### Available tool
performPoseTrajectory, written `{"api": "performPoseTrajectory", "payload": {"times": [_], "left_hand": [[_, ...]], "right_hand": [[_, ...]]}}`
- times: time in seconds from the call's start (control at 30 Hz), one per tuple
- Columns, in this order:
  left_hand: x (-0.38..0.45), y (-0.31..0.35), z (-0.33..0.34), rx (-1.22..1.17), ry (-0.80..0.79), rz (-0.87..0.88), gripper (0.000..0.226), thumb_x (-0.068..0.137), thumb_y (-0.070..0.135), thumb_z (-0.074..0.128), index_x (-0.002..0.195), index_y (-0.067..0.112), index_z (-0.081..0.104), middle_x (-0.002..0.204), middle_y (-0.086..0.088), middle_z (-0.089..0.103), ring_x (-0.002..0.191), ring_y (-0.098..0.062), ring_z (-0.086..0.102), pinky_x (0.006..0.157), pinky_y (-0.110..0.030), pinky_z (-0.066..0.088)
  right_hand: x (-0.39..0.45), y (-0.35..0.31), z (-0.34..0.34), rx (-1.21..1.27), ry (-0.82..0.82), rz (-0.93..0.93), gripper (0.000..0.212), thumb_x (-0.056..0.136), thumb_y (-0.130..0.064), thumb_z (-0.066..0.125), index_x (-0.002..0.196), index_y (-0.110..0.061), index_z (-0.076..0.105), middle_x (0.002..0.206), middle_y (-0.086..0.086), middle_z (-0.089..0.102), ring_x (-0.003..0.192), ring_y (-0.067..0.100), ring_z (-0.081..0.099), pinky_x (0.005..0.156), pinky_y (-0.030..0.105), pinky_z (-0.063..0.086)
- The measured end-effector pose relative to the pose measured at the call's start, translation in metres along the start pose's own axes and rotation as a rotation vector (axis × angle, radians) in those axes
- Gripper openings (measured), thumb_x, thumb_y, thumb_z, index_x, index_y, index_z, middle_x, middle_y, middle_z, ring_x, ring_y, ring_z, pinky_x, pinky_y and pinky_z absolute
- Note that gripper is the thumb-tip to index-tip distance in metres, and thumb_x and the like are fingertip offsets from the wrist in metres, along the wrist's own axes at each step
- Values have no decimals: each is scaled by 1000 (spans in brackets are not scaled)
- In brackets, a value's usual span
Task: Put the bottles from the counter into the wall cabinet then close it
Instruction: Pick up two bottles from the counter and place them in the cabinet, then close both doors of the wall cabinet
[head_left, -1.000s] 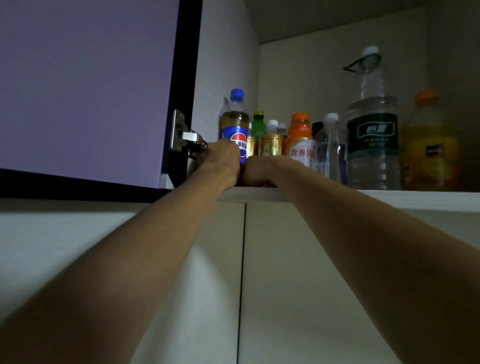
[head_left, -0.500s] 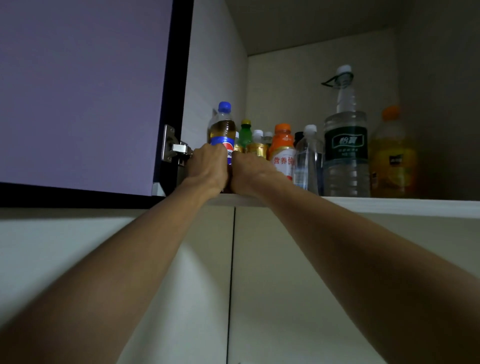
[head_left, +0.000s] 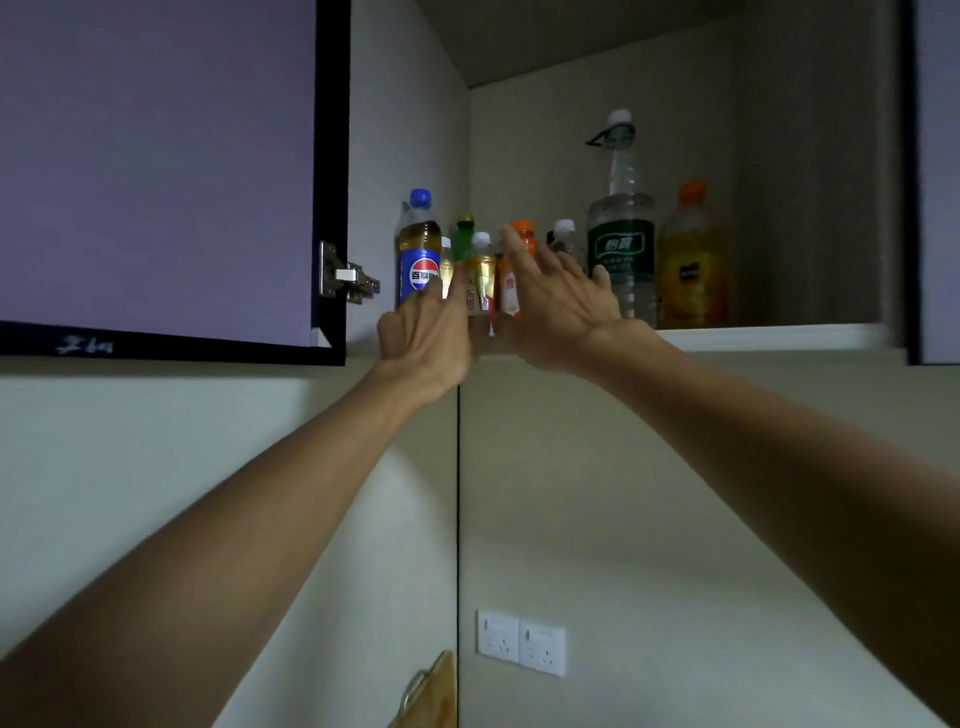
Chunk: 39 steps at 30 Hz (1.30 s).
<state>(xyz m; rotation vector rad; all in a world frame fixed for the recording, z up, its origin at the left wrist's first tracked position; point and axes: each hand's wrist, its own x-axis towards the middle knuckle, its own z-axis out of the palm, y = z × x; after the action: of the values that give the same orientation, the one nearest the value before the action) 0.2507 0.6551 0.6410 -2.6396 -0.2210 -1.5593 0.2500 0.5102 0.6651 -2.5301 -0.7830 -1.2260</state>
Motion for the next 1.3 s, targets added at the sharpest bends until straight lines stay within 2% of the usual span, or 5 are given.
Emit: {"api": "performPoseTrajectory", "payload": {"times": [0.13,0.6,0.8,1.2,1.3], "left_hand": [[-41,23,-14,-6,-22,-19,70,98,55,44,154,20,22,143,-15,47,121,-36,54,86,-46,48],[-190,16,-94,192,-247,-142,68,100,51,36,157,19,16,159,-10,30,139,-29,39,98,-44,44],[-236,15,-119,279,-298,-43,68,100,53,33,158,23,12,164,-10,17,148,-31,24,113,-51,31],[-335,-24,-203,156,-361,-25,72,100,53,35,158,23,7,164,-11,13,149,-35,15,115,-56,23],[-362,-34,-219,274,-378,76,73,99,56,33,158,24,2,165,-12,8,150,-39,9,115,-60,20]], "right_hand": [[-42,8,-12,-32,24,-31,92,93,-50,55,157,-30,-9,162,12,18,149,33,18,117,65,13],[-201,-10,3,16,-197,-67,96,96,-37,51,151,-33,-27,164,13,-20,152,34,-11,118,64,-1],[-248,-46,-18,-7,-232,-99,86,99,-49,43,155,-31,-19,164,13,-18,152,35,-9,117,66,-2],[-343,-125,-73,-90,-331,36,85,98,-53,42,156,-29,-15,165,13,-15,153,36,-5,115,70,3],[-355,-148,-82,-61,-309,32,85,97,-57,40,156,-30,-15,166,12,-13,153,35,-4,115,70,4]]}}
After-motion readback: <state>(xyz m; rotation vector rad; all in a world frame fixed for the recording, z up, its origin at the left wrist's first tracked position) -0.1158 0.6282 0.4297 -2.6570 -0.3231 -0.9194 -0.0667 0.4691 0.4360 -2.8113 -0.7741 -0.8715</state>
